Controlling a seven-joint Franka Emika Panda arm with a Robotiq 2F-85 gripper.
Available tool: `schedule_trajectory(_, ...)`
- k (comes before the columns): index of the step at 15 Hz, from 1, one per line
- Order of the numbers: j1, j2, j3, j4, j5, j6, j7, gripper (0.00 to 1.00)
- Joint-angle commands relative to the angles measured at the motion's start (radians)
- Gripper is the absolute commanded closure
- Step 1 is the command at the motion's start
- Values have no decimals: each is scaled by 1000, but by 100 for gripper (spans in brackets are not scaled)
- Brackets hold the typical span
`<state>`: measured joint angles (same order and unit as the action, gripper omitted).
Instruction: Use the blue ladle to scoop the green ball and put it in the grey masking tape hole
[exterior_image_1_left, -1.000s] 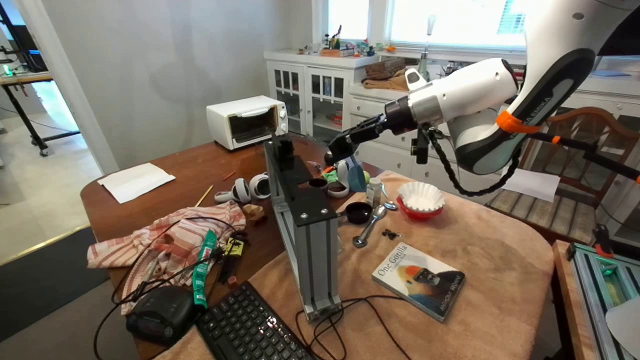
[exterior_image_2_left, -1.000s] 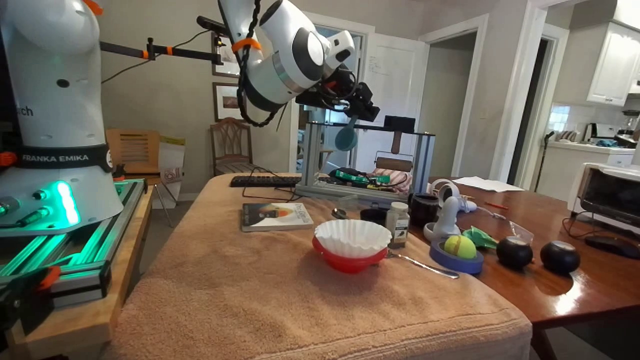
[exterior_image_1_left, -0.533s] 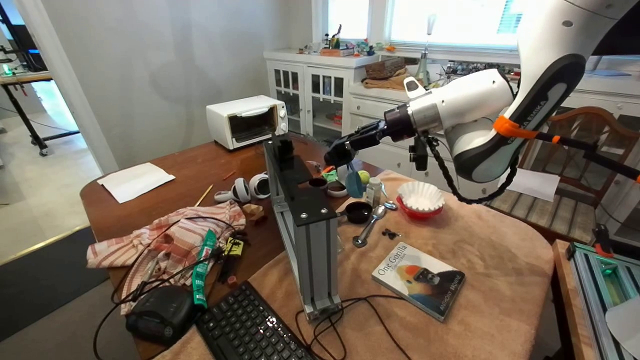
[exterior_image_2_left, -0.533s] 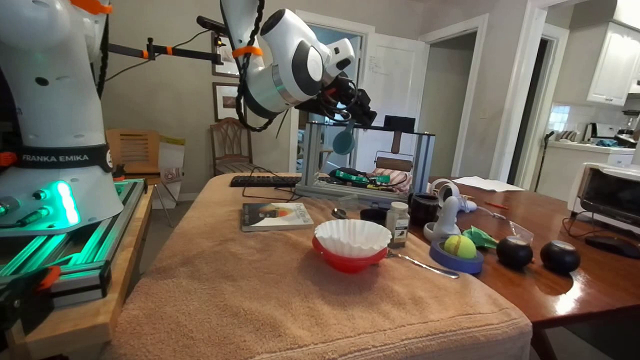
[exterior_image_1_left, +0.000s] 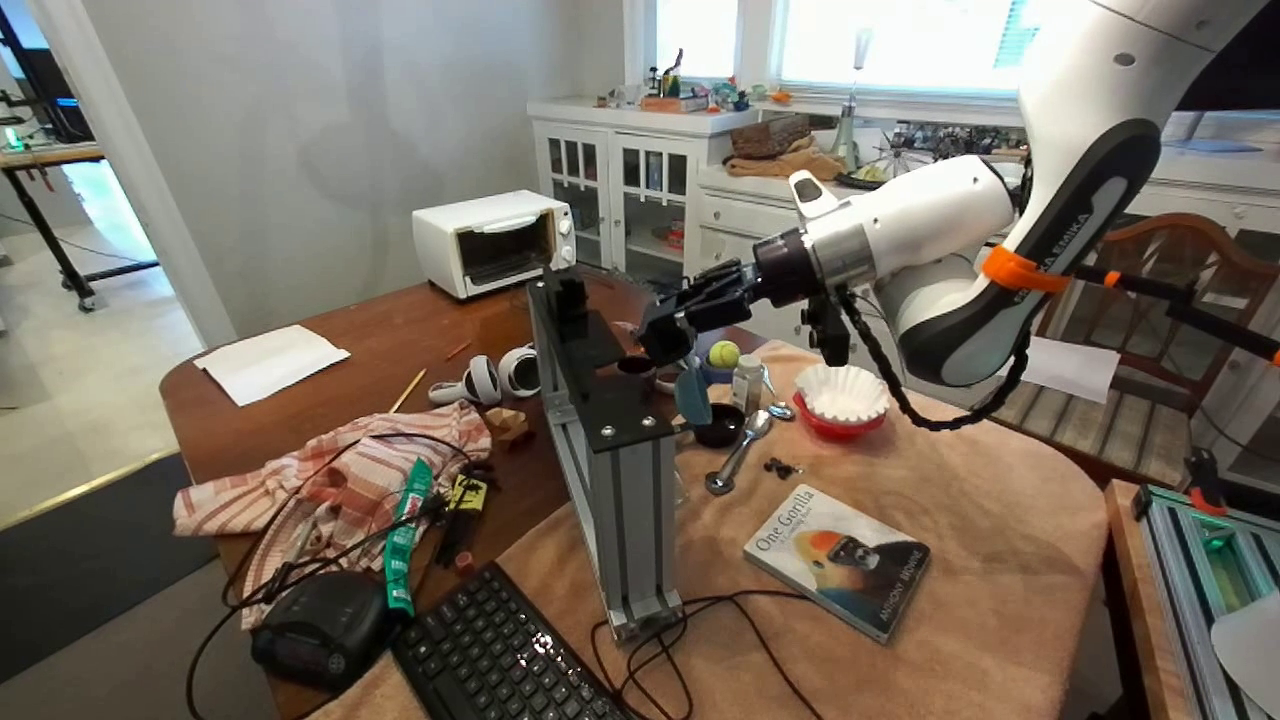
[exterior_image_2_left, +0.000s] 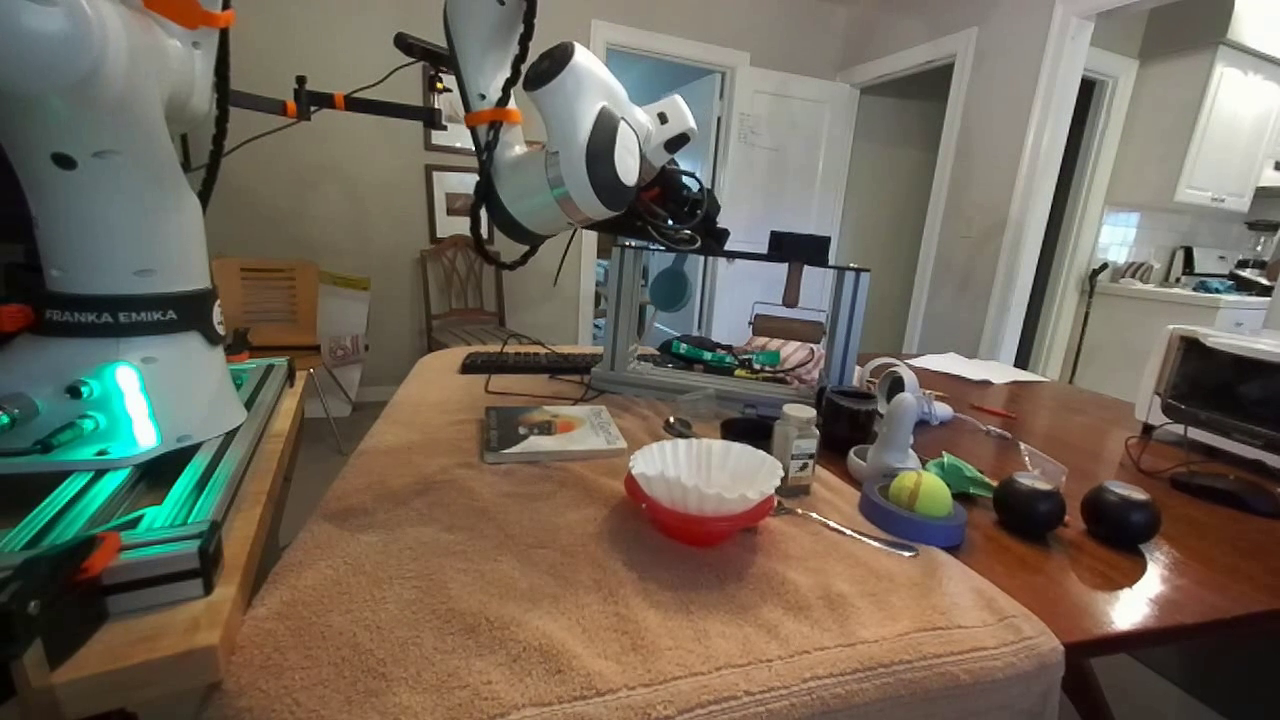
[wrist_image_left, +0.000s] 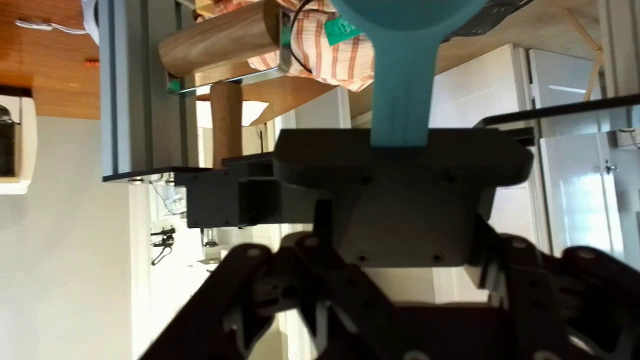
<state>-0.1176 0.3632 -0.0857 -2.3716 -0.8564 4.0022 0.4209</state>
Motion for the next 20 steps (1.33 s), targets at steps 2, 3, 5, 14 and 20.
schedule_trajectory(2, -43, 33, 63, 39, -26, 17, -105, 65)
schedule_trajectory(3, -41, 35, 65, 42, -3, 25, -141, 65)
schedule_trajectory(5, -40, 42, 70, 57, 19, 34, -188, 65)
schedule_trajectory(14, -56, 103, 127, 178, -74, 51, -139, 65)
schedule_trajectory(20, -55, 162, 150, 252, -152, 44, -118, 65)
